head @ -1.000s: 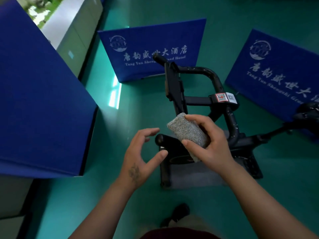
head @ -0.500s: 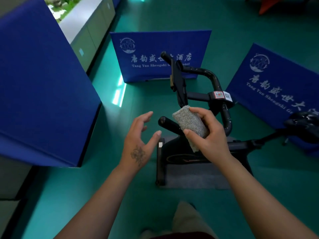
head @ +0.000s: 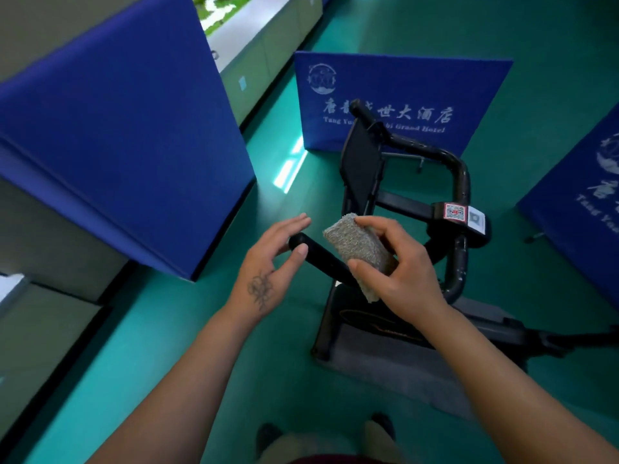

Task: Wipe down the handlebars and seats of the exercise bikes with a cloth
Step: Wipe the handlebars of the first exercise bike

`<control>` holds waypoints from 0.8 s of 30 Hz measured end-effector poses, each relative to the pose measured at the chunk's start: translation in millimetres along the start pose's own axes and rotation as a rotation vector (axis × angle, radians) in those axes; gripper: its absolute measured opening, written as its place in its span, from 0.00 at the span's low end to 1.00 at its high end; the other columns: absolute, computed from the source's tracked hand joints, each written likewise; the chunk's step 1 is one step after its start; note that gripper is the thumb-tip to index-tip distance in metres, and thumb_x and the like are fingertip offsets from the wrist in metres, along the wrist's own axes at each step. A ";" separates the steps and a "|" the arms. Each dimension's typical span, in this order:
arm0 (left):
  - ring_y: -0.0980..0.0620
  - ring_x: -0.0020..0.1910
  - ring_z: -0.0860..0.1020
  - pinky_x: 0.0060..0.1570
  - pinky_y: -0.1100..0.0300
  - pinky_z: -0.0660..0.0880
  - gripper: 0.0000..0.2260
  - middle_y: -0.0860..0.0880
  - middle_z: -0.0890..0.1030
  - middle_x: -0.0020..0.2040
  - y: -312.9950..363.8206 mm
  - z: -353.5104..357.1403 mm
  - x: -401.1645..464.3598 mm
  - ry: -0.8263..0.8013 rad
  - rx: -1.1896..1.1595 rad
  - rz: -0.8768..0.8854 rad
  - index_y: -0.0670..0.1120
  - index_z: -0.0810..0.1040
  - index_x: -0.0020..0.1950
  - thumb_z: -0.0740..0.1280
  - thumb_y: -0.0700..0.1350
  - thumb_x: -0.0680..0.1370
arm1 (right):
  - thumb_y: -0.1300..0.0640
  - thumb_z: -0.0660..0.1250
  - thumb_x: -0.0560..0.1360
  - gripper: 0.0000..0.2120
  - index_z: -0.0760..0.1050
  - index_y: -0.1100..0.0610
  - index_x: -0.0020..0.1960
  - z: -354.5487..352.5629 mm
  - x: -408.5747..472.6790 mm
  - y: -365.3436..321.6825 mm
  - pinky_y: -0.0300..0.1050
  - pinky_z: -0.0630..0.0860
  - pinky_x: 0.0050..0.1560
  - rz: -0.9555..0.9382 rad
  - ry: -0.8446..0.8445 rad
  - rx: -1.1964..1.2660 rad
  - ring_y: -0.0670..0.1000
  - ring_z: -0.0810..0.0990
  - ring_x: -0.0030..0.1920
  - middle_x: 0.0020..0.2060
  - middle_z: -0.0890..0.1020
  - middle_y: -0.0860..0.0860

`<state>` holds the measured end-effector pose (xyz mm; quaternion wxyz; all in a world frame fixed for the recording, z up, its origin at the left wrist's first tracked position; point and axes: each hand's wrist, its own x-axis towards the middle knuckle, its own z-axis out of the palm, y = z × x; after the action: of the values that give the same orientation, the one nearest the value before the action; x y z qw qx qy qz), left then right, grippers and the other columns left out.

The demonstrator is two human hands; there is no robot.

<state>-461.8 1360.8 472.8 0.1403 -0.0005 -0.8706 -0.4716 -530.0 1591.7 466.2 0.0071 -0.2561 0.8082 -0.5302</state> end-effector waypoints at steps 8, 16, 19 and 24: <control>0.57 0.73 0.76 0.75 0.56 0.70 0.16 0.55 0.80 0.71 9.0 7.9 -3.3 0.045 -0.024 -0.165 0.49 0.79 0.74 0.66 0.41 0.86 | 0.52 0.76 0.76 0.26 0.72 0.41 0.71 -11.4 19.3 4.2 0.49 0.80 0.54 -0.066 -0.128 -0.016 0.44 0.80 0.60 0.62 0.79 0.39; 0.53 0.76 0.74 0.79 0.45 0.67 0.18 0.51 0.79 0.74 8.5 11.1 -5.2 0.052 -0.123 -0.217 0.44 0.77 0.76 0.64 0.39 0.86 | 0.49 0.72 0.79 0.25 0.70 0.40 0.74 20.8 34.2 -1.9 0.54 0.80 0.57 -0.112 -0.214 -0.128 0.48 0.79 0.59 0.64 0.77 0.42; 0.53 0.76 0.74 0.79 0.45 0.67 0.19 0.51 0.79 0.74 6.9 9.5 -5.7 0.056 -0.125 -0.210 0.44 0.76 0.76 0.64 0.39 0.85 | 0.45 0.70 0.80 0.23 0.71 0.42 0.74 31.4 35.7 -4.3 0.50 0.79 0.51 -0.100 -0.211 -0.179 0.49 0.78 0.52 0.59 0.75 0.44; 0.52 0.76 0.74 0.77 0.42 0.70 0.19 0.51 0.78 0.74 1.7 8.1 -5.5 0.038 -0.098 -0.175 0.46 0.77 0.76 0.64 0.37 0.86 | 0.49 0.73 0.80 0.19 0.77 0.48 0.69 38.4 29.4 -4.0 0.50 0.81 0.46 -0.169 -0.180 -0.244 0.51 0.78 0.48 0.59 0.71 0.47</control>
<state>-458.3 1369.1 468.7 0.1150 0.0775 -0.8403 -0.5241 -543.0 1545.3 460.5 0.0036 -0.3684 0.8384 -0.4017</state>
